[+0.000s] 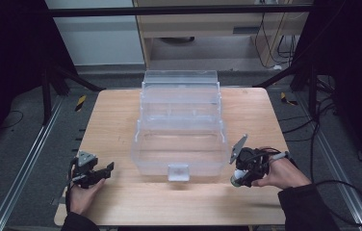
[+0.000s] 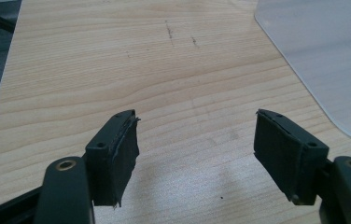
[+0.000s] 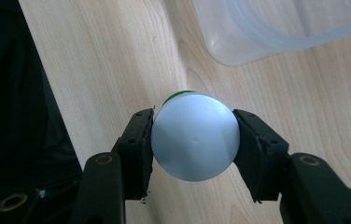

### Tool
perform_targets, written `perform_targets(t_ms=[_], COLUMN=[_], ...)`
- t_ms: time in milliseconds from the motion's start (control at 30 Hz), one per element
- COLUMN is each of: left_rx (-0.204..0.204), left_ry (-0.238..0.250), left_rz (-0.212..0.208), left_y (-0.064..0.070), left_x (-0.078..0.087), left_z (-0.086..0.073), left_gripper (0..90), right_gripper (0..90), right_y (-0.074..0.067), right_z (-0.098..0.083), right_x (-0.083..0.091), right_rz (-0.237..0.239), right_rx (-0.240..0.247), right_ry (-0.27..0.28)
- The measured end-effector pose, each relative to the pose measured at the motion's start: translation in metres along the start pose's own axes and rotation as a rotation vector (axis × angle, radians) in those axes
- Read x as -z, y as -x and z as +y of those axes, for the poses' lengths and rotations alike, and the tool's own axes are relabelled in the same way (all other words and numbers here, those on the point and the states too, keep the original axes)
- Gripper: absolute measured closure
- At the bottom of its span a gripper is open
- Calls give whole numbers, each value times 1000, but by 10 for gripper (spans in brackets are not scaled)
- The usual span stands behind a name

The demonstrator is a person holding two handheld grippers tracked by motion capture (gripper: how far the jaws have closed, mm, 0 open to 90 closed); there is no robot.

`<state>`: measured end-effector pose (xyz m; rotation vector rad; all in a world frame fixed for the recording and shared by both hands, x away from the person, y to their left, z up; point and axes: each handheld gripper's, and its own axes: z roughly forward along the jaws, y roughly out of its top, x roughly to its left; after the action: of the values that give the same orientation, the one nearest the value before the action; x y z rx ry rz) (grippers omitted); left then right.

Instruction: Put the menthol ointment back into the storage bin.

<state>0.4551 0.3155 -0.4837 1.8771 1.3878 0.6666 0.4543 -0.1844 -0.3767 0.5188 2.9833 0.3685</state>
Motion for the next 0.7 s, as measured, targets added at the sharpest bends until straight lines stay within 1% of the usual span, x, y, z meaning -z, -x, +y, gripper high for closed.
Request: perform_targets(t_ms=[200, 300, 333, 400, 433, 500, 633, 700], left_rx=[-4, -6, -6, -6, -6, -7, -6, -6], left_ry=[-6, -6, -6, -6, -7, -7, -7, -7], left_rz=[-2, -1, -1, -1, -1, -1, -1, -1], left_y=[0, 0, 0, 0, 0, 0, 0, 0], left_x=[-1, -1, -1, -1, -1, -1, -1, -1], left_z=[0, 0, 0, 0, 0, 0, 0, 0], left_gripper=[301, 301, 301, 301, 301, 301, 301, 301], right_gripper=[502, 502, 502, 502, 502, 502, 502, 502], right_y=[3, 3, 3, 4, 5, 5, 9, 10], right_z=[8, 10, 12, 13, 15, 16, 21, 22], right_x=[16, 20, 23, 25, 28, 30, 37, 40], right_rz=[-17, -15, -17, -16, -15, -10, -13, -6], right_rx=[-1, -5, 2, 2, 5, -3, -1, 1], right_ry=[20, 26, 27, 28, 34, 34, 30, 39])
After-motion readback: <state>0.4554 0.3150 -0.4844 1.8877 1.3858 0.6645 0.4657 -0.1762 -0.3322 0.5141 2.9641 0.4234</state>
